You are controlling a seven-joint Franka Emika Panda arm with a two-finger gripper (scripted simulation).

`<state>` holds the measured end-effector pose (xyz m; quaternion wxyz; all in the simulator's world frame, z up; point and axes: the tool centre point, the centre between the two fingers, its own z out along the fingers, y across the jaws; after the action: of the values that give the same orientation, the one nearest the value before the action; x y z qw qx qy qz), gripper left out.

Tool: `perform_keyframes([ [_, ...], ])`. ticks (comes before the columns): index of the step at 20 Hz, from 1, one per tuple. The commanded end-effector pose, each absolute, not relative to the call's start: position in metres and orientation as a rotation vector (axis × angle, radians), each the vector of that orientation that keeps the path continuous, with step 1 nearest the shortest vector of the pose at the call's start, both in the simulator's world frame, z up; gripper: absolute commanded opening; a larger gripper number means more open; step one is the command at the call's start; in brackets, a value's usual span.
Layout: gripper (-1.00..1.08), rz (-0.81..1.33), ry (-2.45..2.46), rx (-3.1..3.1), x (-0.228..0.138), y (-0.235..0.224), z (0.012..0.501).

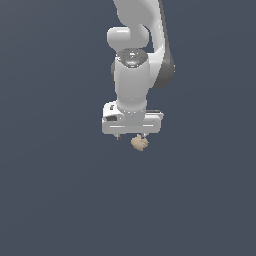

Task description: Pick up the object and move it to a goal position.

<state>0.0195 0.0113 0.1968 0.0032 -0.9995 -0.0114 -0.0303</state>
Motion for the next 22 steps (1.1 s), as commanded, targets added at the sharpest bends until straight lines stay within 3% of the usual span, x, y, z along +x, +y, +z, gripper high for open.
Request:
perform_keyframes([
  [1,1.00,-0.095,-0.036,-3.134,0.020,0.011,0.197],
  [22,1.00,-0.113,-0.103,-3.129,0.022,-0.003,0.191],
])
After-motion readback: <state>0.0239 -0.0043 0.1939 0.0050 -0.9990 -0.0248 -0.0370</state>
